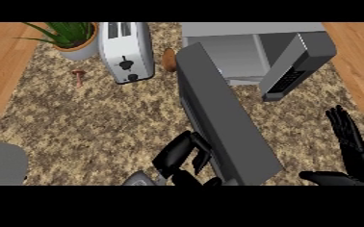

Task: Pick up the milk, place it into the microwave and close the microwave

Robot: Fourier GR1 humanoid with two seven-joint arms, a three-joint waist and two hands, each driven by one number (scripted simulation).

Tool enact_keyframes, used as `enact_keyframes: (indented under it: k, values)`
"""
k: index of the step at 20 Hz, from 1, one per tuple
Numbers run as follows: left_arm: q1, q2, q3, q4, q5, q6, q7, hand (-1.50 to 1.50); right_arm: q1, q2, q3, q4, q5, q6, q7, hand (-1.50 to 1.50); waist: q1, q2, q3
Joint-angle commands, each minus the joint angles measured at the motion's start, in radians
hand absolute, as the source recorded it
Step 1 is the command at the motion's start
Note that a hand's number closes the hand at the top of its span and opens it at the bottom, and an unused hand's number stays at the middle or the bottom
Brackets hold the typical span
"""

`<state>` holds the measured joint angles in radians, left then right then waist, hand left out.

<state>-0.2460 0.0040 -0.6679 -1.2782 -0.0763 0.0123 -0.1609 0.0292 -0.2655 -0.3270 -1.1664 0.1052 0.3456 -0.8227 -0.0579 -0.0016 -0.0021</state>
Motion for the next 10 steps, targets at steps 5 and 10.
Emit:
enact_keyframes:
  k: [5, 10]
  values:
    - [-0.201, -0.004, -0.194, 0.266, 0.173, 0.163, -0.048, 1.50, 0.050, -0.054, 0.016, -0.137, -0.120, 0.161, -0.006, -1.50, -0.055, 0.015, -0.001]
    - [-0.245, -0.004, -0.271, 0.273, 0.237, 0.352, -0.010, 1.50, 0.011, -0.108, 0.006, -0.217, -0.191, 0.171, 0.037, -1.50, -0.088, 0.015, -0.002]
